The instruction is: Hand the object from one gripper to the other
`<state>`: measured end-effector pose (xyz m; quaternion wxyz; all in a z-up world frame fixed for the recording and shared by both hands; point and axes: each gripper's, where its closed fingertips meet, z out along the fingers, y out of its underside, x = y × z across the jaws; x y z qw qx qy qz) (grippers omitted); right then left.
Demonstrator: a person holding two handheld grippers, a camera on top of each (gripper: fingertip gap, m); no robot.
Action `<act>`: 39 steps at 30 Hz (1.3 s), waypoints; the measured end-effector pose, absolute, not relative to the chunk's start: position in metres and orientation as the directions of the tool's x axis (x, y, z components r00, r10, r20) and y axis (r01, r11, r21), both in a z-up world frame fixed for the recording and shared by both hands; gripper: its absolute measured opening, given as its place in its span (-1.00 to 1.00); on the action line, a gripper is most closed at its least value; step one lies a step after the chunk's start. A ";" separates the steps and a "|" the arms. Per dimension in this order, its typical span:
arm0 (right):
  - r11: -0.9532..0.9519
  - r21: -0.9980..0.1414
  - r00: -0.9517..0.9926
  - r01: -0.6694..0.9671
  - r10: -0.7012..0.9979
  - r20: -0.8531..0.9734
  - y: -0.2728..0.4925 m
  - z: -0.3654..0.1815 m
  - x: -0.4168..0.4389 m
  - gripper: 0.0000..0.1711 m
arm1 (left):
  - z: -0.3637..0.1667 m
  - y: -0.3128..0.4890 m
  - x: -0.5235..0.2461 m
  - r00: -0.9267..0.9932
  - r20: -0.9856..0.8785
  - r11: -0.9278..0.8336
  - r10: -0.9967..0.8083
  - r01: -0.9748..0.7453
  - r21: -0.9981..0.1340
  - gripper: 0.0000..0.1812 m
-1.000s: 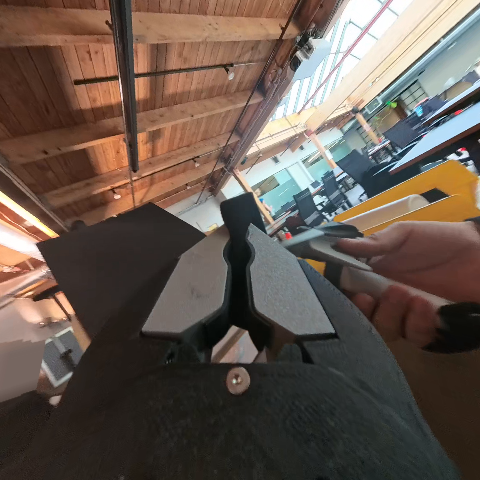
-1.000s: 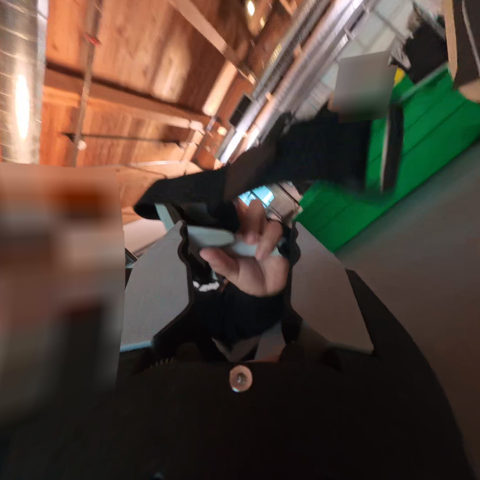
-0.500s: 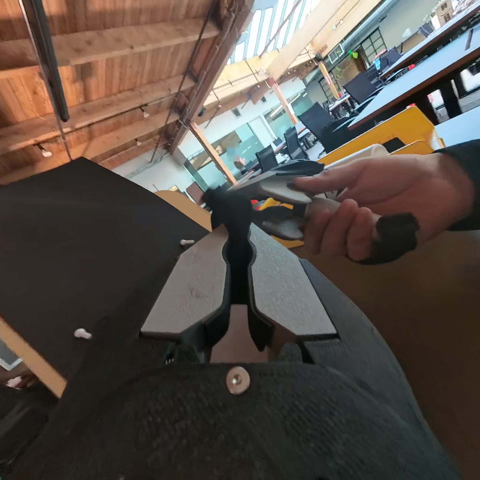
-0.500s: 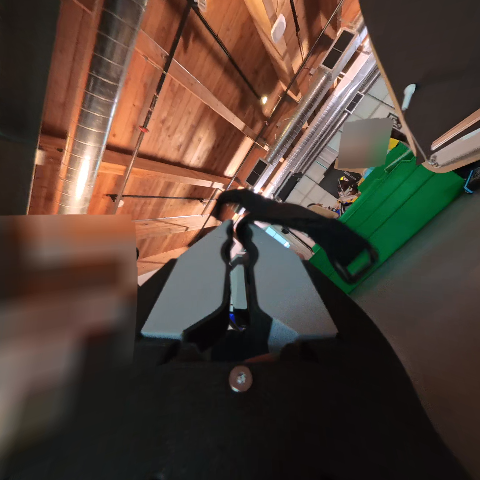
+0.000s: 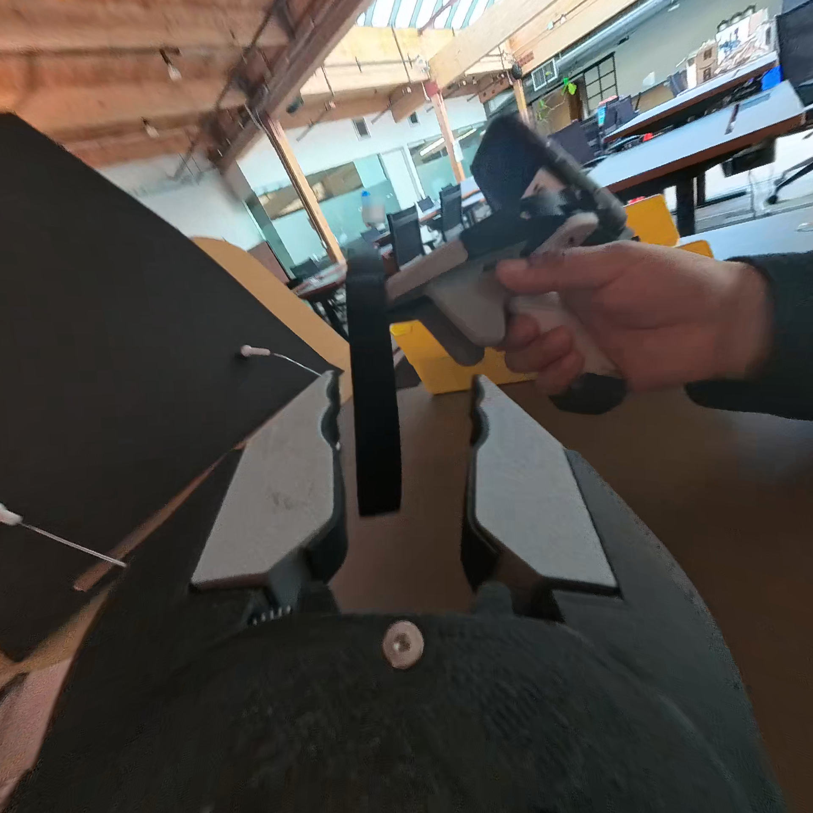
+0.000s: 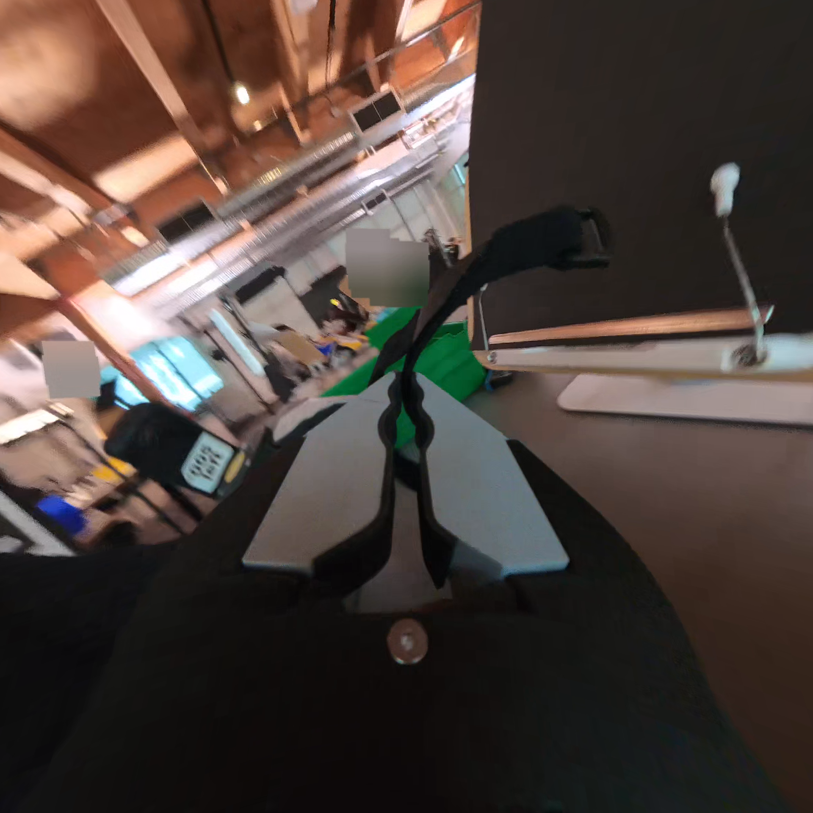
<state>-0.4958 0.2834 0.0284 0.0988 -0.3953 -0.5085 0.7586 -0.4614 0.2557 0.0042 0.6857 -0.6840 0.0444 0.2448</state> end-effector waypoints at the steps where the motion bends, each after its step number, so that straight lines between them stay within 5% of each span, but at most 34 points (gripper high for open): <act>1: -0.404 -0.891 -0.672 0.207 0.603 -0.430 0.282 0.031 -0.494 -1.00 | 0.004 0.255 -0.464 0.888 -0.375 -0.061 0.266 -0.373 -0.926 -0.30; 8: -0.126 -0.988 -0.565 -0.086 0.823 -0.056 0.291 0.051 -0.485 -1.00 | 0.038 0.223 -0.457 0.978 -0.199 0.095 0.067 -0.204 -0.974 -0.24; 13: -0.003 -0.980 -0.660 -0.197 0.740 0.130 0.262 0.057 -0.464 -1.00 | 0.039 0.215 -0.466 1.000 -0.009 0.114 -0.016 -0.007 -0.993 -0.21; 19: 0.037 -0.983 -0.803 -0.179 0.571 0.168 0.219 0.041 -0.443 -1.00 | 0.020 0.228 -0.442 0.992 -0.086 0.035 -0.089 -0.083 -0.996 -0.26; 20: 0.033 -0.986 -0.826 -0.165 0.541 0.157 0.214 0.039 -0.440 -1.00 | 0.015 0.231 -0.439 0.990 -0.102 0.014 -0.092 -0.101 -0.995 -0.33; 23: -0.011 -0.994 -0.886 -0.107 0.456 0.090 0.207 0.038 -0.430 -1.00 | 0.004 0.233 -0.430 0.972 -0.195 -0.031 -0.130 -0.200 -0.979 -0.94; 26: -0.039 -0.998 -0.911 -0.041 0.413 0.021 0.208 0.037 -0.427 -0.97 | 0.011 0.233 -0.439 0.945 -0.325 -0.021 -0.044 -0.326 -0.945 -0.98; 28: -0.051 -0.999 -0.925 0.018 0.378 -0.036 0.210 0.034 -0.425 -0.96 | 0.014 0.231 -0.444 0.851 -0.522 -0.035 0.051 -0.521 -0.853 -0.97; 31: -0.059 -0.988 -0.938 0.146 0.309 -0.157 0.213 0.028 -0.423 -0.79 | 0.016 0.226 -0.438 0.511 -0.847 -0.088 0.145 -0.846 -0.526 -0.98; 35: 0.024 -0.966 -0.906 0.257 0.355 -0.233 0.222 0.005 -0.432 -0.55 | 0.019 0.220 -0.444 0.245 -0.950 -0.193 0.193 -0.940 -0.281 -0.98; 39: -0.017 -0.927 -0.880 0.374 0.307 -0.361 0.226 0.001 -0.432 -0.52 | 0.012 0.217 -0.454 0.057 -0.984 -0.278 0.168 -0.955 -0.103 -0.97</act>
